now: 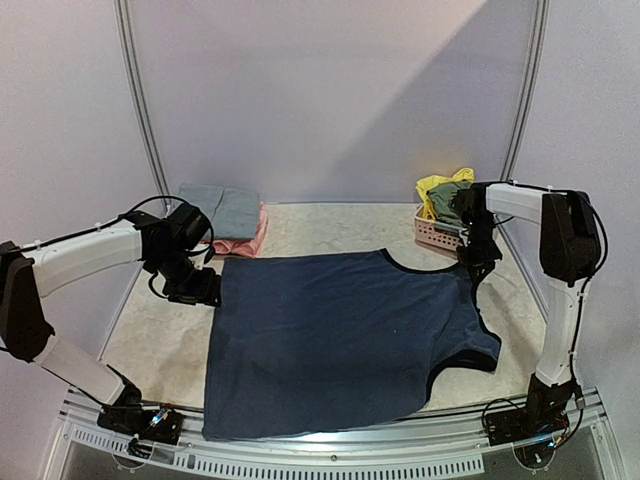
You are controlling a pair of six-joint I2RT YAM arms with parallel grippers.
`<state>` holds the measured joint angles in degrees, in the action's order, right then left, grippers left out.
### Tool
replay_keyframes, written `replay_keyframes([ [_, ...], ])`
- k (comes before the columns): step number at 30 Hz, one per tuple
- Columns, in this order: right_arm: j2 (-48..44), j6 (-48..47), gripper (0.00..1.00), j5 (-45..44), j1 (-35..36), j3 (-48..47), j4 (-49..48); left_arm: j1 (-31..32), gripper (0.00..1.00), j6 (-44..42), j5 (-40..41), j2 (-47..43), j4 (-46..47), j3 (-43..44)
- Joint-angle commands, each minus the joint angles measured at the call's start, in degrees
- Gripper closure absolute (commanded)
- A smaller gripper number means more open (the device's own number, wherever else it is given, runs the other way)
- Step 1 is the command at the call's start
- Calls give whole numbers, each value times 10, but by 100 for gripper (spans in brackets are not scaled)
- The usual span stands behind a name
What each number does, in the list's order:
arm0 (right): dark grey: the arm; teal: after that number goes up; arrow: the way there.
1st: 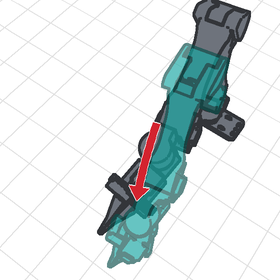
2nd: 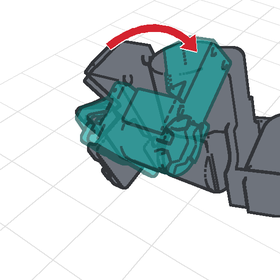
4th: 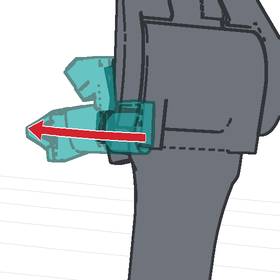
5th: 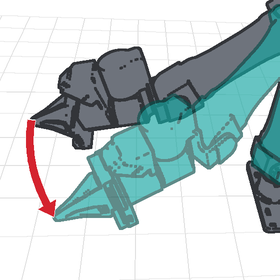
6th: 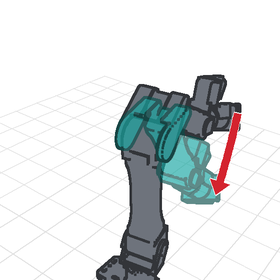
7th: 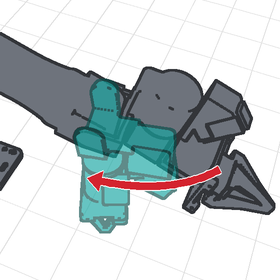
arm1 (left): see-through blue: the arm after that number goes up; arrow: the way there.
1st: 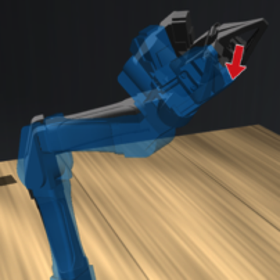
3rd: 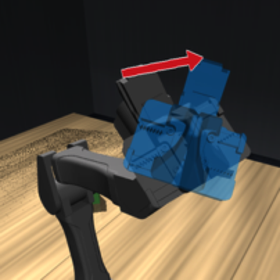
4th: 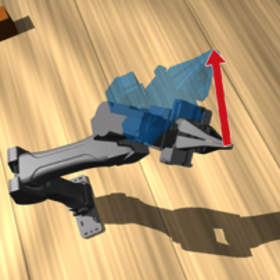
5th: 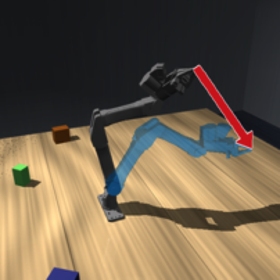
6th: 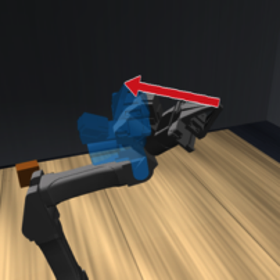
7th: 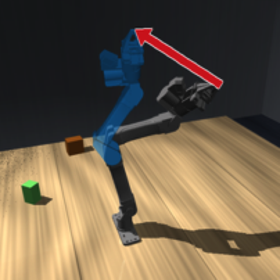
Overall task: Fold and stack the mixed laundry pile
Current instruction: Move the bin to the corner of the board.
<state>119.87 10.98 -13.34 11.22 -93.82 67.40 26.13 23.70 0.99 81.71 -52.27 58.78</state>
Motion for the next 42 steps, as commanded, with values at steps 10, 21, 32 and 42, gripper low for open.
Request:
replay_keyframes([
  [10, -157, 44, 60, 208, -11, 94, -81, -5, 36, 20, 7, -47, -4, -16],
  [21, -211, 125, 50, 224, -54, 117, -92, -6, 36, 35, 1, -73, 7, -46],
  [32, -101, 236, 52, 192, -200, 4, -138, -5, 36, 27, 1, -84, -6, -49],
  [42, -5, 289, 74, 71, -234, -69, -129, -6, 36, 10, 2, -85, -18, -48],
])
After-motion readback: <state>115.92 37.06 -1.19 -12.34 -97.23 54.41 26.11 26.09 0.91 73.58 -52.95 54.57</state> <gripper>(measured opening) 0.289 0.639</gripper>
